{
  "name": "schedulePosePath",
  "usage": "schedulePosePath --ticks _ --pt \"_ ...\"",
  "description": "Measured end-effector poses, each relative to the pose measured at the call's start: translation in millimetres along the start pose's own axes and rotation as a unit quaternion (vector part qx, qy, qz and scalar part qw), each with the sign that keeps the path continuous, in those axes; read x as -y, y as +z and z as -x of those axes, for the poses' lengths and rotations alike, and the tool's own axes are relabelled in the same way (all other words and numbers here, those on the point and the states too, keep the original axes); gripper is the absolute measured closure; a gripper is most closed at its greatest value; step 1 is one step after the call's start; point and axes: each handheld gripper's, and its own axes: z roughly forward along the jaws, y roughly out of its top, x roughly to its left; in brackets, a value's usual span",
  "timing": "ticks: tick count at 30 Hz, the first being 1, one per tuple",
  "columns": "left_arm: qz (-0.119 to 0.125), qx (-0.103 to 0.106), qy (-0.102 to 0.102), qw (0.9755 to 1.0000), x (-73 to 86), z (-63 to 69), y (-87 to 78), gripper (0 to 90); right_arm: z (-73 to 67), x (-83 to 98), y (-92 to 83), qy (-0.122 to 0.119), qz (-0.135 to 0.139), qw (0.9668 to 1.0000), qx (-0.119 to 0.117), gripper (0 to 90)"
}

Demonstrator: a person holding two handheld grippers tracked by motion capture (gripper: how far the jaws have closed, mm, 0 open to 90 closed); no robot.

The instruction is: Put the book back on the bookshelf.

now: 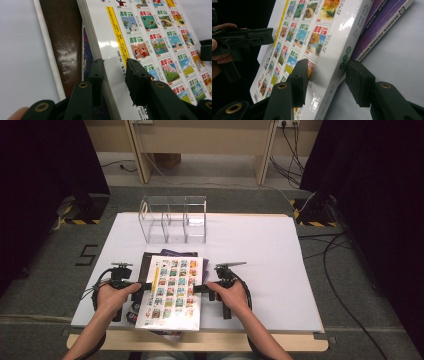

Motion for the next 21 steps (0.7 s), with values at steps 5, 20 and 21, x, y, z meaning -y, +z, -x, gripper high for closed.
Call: schedulePosePath --ticks 5,20,21 --pt "0.002 0.003 -0.006 1.0000 0.2 -1.0 0.1 67.9 -3.9 -0.1 -4.0 0.001 0.004 1.0000 -0.001 57.7" --pt "-0.001 -0.005 0.002 1.0000 -1.1 1.7 0.7 68.4 -1.8 -9.3 -4.6 0.006 0.003 0.9994 -0.034 58.6" --pt "0.000 -0.004 0.001 1.0000 -1.0 1.4 0.7 68.5 -3.4 -11.5 -3.9 0.002 0.001 0.9994 -0.034 58.7"
